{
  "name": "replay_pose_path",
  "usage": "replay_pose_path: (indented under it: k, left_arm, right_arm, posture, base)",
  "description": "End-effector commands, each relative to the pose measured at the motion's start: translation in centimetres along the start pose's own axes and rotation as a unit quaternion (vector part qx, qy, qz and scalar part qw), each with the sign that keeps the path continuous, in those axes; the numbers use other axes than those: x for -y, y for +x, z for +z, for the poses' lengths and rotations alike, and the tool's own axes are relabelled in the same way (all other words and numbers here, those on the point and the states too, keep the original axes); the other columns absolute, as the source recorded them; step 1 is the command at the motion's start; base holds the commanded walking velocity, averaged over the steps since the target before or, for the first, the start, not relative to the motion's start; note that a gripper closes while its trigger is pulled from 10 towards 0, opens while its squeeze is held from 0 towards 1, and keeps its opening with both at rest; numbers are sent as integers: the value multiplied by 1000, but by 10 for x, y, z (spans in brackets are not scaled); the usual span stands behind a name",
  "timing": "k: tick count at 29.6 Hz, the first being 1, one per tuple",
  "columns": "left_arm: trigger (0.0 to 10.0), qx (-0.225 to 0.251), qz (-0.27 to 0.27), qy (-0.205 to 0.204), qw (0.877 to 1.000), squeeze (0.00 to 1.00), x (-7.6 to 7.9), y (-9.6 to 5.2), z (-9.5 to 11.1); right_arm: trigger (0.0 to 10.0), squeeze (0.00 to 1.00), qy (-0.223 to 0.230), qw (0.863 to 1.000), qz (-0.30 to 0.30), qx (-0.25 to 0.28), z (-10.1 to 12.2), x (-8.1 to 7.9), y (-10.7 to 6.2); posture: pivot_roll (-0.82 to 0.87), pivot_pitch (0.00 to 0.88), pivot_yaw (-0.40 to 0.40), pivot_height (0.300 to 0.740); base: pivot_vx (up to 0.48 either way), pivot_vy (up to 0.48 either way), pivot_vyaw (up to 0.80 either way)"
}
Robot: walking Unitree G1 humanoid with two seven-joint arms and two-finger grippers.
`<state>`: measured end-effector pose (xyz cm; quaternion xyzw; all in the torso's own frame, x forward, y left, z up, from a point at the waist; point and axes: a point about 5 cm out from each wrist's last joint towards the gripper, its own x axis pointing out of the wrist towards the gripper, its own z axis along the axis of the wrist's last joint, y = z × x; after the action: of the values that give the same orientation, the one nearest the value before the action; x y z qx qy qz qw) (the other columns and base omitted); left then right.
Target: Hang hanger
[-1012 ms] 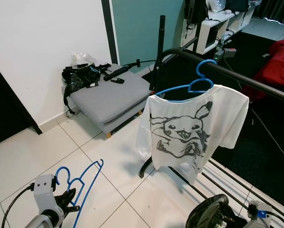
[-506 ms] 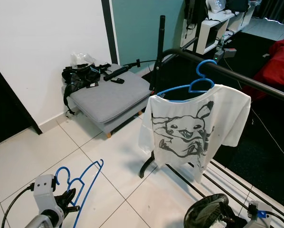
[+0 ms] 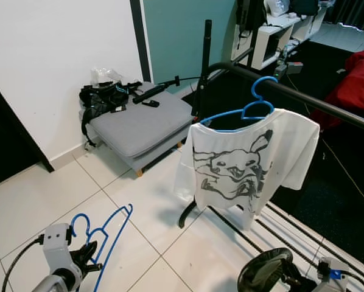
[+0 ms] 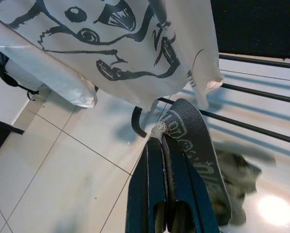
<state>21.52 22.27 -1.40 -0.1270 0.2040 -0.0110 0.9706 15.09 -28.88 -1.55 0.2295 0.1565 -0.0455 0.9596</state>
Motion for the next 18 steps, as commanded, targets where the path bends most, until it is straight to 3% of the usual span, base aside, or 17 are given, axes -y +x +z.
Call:
replay_pose_path:
  k: [1,18]
  left_arm:
    - [10000,-7,1,4,1000,0,-2,-3,-3]
    - [10000,-6,1,4,1000,0,-2,-2,-2]
  right_arm:
    - [10000,0,8,1000,-1,-5,-4,-1,-2]
    - [10000,0,8,1000,-1,-4,-3,-1,-2]
  posture:
    - [44,93,-21,740]
    - [44,97,-21,740]
  base:
    - [0,0,0]
    - [0,0,0]
